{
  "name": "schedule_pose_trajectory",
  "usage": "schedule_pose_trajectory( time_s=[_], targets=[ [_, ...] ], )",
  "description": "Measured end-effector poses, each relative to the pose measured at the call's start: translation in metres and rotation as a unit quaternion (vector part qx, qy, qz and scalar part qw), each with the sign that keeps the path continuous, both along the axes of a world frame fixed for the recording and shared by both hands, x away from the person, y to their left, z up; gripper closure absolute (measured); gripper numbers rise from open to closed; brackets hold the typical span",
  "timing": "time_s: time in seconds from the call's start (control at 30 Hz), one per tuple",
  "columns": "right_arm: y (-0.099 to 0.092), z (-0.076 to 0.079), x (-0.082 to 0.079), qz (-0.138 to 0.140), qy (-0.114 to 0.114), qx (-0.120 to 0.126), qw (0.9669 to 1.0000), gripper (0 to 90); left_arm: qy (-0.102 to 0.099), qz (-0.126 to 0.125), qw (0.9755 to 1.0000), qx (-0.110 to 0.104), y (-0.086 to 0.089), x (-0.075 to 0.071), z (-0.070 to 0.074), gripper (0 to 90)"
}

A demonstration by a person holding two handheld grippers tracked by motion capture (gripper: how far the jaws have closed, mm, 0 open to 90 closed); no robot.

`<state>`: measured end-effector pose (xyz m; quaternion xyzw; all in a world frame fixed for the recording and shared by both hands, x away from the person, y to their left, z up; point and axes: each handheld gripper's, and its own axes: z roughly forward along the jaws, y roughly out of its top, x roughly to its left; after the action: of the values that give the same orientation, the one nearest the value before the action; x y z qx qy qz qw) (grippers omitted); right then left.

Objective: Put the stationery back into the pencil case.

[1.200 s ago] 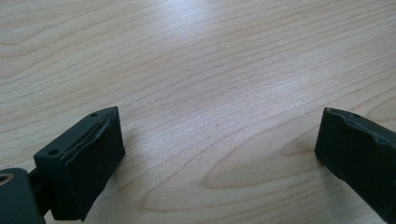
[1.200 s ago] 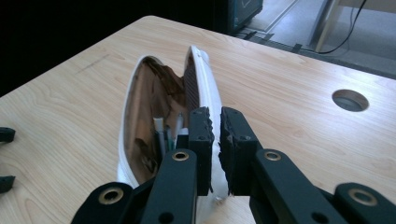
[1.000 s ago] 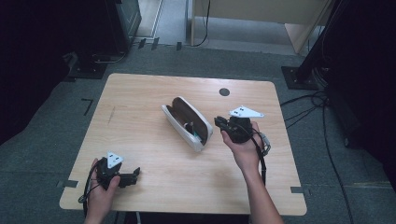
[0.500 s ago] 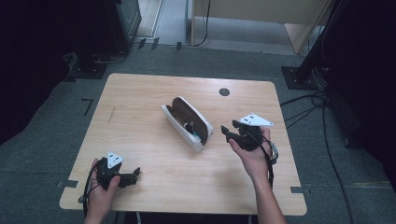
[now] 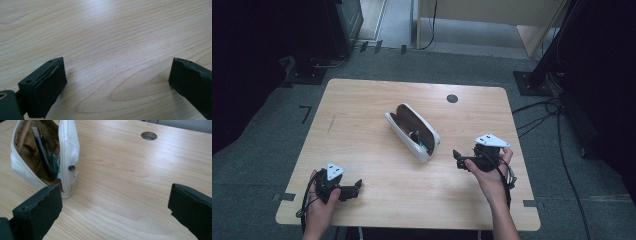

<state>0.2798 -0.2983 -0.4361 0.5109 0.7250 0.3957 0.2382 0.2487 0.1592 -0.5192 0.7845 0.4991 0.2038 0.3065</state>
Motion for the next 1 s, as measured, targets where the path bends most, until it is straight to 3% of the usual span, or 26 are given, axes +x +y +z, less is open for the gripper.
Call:
schedule_pose_trajectory(
  time_s=[1.0],
  targets=[
    [-0.055, -0.062, -0.039, -0.066, 0.049, -0.008, 0.9966, 0.0, 0.0, -0.001, 1.0, 0.0, 0.0, 0.0, 0.0, 1.1]
  ],
)
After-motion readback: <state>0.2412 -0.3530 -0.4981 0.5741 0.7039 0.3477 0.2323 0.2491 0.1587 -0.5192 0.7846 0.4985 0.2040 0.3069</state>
